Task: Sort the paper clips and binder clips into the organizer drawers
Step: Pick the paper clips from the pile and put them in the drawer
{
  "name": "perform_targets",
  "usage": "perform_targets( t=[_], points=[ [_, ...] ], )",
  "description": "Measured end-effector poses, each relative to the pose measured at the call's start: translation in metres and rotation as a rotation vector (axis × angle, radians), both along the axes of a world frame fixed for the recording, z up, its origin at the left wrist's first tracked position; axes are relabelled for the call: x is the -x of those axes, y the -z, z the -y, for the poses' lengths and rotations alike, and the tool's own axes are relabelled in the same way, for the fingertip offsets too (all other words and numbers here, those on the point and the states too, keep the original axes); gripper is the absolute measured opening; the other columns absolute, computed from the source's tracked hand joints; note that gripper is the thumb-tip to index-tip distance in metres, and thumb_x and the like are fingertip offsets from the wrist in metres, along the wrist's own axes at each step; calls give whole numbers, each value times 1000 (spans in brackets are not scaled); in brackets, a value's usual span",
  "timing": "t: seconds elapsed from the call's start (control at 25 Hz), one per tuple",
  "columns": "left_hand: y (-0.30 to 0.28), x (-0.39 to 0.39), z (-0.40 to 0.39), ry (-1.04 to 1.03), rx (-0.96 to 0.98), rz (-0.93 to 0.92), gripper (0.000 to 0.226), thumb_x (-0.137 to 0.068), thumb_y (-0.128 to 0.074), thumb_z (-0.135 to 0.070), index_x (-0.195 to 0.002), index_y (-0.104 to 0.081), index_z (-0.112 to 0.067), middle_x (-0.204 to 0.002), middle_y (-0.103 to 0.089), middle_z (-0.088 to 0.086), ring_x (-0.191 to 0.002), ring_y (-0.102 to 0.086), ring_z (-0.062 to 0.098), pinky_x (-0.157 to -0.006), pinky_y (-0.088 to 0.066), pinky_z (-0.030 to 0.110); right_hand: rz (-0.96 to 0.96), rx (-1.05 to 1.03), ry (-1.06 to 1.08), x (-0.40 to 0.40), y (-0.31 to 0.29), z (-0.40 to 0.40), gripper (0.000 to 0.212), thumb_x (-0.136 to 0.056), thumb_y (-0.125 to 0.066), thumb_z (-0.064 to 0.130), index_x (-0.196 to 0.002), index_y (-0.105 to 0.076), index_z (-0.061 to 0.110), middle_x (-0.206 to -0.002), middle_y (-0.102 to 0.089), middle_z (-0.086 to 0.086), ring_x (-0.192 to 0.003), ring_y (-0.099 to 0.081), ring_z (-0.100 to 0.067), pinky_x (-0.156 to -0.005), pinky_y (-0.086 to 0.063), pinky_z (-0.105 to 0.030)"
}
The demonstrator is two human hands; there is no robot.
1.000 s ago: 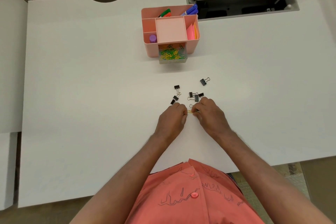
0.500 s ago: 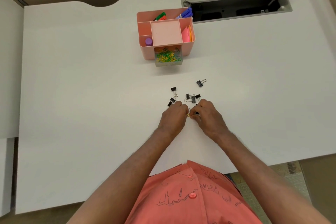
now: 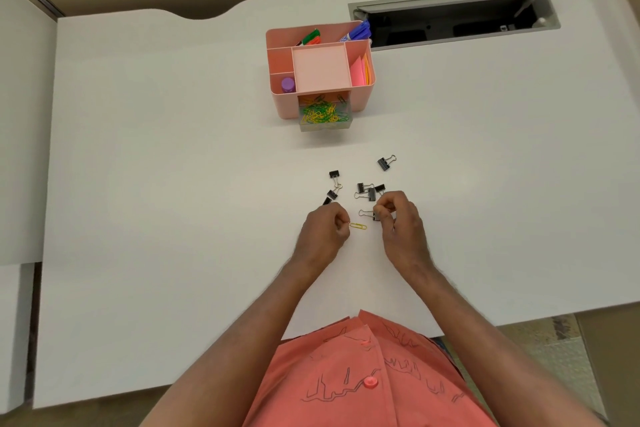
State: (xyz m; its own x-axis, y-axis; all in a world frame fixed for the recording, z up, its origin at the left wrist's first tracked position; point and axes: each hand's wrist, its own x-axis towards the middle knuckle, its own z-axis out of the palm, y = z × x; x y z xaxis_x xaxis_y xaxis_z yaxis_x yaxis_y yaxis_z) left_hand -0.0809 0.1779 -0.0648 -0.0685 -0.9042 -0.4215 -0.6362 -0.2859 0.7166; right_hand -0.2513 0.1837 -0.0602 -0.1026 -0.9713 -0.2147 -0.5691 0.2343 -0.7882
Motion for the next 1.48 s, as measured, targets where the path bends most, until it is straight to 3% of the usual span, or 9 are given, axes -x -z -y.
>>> perform_targets(
  t=[0.16,0.44,0.56,0.68,0.8,1.08,1.24,1.36,1.48],
  points=[
    [-7,-6,-4,-163,-42,-180,21,-88,-70,-12,-78,-66,-30,-62,-62,-19,-56,-54,-5,-55,-42,8,396,-236,290,-13,-6,11,17,-102,-52,13,-103,-66,22,-94,-73,2,-79,-68,-5,-75,-55,-21],
    [-26,3,1,-210,84,-332,12,-92,-68,-21,-91,-72,-32,-81,-73,-20,-67,-67,2,-60,-47,10,923,-532,402,-26,-13,15,27,-104,-49,21,-108,-68,3,-95,-74,-13,-88,-75,-22,-79,-61,-31],
    [-19,3,1,-192,122,-201,12,-94,-66,-22,-92,-69,-33,-86,-70,-19,-66,-61,2,-62,-48,15,880,-509,479,-19,-13,18,23,-103,-51,21,-104,-68,5,-89,-74,-11,-83,-75,-22,-78,-61,-32],
    [-6,6,-5,45,145,30,13,-97,-61,-22,-108,-67,-26,-103,-64,-12,-82,-59,6,-75,-53,29,826,-459,519,-5,-12,20,23,-104,-51,21,-98,-69,8,-84,-74,-7,-82,-75,-20,-76,-61,-30],
    [4,15,-8,243,200,243,18,-99,-57,-25,-115,-64,-22,-111,-60,-5,-98,-60,16,-73,-53,35,818,-440,555,7,-11,20,23,-103,-52,22,-98,-69,8,-82,-74,-6,-82,-75,-20,-75,-61,-30],
    [2,24,9,354,152,389,11,-97,-49,-15,-93,-59,-13,-99,-56,3,-86,-59,25,-64,-50,36,820,-442,572,10,-8,17,24,-103,-52,24,-99,-70,8,-87,-74,-9,-84,-76,-21,-77,-61,-31],
    [-5,22,12,284,75,326,9,-90,-55,-18,-85,-62,-19,-92,-62,-3,-81,-61,22,-64,-50,32,800,-436,554,4,-11,14,23,-102,-52,22,-99,-70,8,-87,-74,-8,-83,-75,-18,-74,-61,-28],
    [-15,15,16,-64,-18,11,5,-84,-64,-28,-79,-65,-27,-81,-68,-13,-76,-63,2,-63,-49,24,791,-411,510,0,-12,14,22,-102,-53,21,-100,-71,9,-88,-75,-6,-86,-74,-19,-75,-60,-27],
    [-30,14,24,-120,48,-161,6,-82,-66,-35,-77,-64,-35,-81,-69,-21,-65,-60,-4,-58,-42,17,803,-432,465,-9,-15,17,23,-101,-54,22,-100,-73,11,-92,-75,-8,-93,-73,-21,-80,-60,-29]
  ],
)
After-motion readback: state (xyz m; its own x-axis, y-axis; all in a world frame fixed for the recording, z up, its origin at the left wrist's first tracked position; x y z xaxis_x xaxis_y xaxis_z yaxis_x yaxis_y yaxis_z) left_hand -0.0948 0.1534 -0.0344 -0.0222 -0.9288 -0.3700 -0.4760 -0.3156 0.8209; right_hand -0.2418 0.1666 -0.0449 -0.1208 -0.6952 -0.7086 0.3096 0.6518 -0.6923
